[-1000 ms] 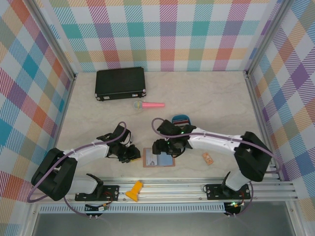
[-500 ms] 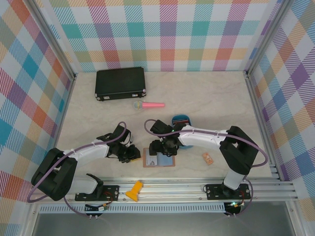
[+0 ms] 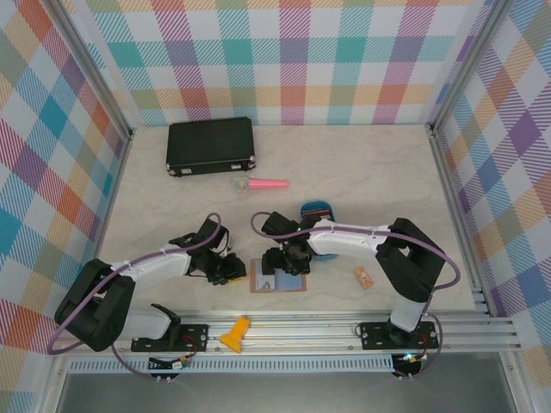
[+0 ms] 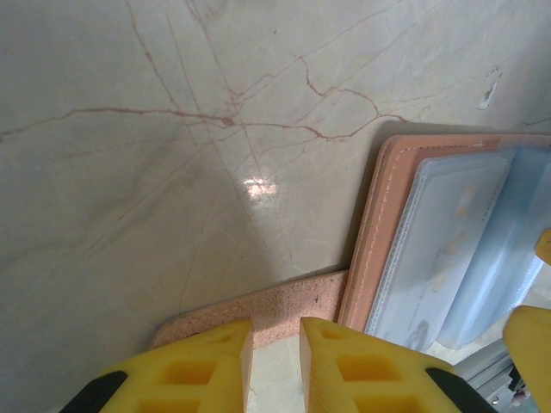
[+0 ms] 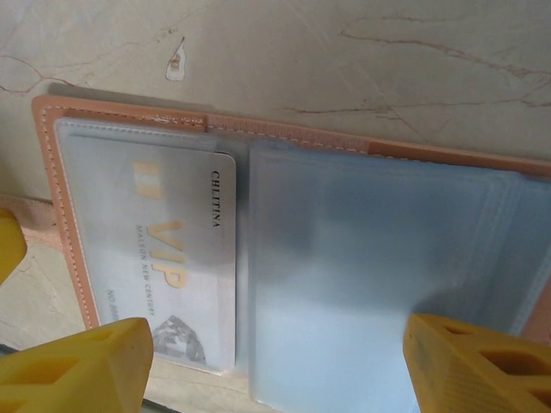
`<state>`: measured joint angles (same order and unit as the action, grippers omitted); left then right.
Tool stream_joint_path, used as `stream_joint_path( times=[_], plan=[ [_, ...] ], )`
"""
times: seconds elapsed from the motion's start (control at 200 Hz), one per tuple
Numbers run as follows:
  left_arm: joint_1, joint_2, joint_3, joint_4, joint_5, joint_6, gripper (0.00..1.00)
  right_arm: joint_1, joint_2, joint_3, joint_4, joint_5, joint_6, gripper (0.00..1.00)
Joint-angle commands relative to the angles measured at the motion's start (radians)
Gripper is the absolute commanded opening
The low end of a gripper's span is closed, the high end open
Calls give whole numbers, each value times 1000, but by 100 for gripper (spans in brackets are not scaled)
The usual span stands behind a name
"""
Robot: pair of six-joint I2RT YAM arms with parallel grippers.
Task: Put the credit cards into the card holder
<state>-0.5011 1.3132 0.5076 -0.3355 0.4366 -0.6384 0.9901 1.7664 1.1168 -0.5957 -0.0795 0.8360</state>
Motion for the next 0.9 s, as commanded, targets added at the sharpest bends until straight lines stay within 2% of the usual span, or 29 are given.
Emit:
stream_joint_path(
  times=[0.0, 0.395, 0.895],
  plan=[
    [10, 32, -44, -75, -53, 6, 24, 3, 27, 12, 3, -22, -6, 77],
    [10, 38, -64, -64, -45, -15, 24, 3, 30, -81, 231, -162, 63, 77],
    [10, 36, -52, -60, -42, -8, 24, 10, -8, -104, 392, -198, 121, 76]
  ],
)
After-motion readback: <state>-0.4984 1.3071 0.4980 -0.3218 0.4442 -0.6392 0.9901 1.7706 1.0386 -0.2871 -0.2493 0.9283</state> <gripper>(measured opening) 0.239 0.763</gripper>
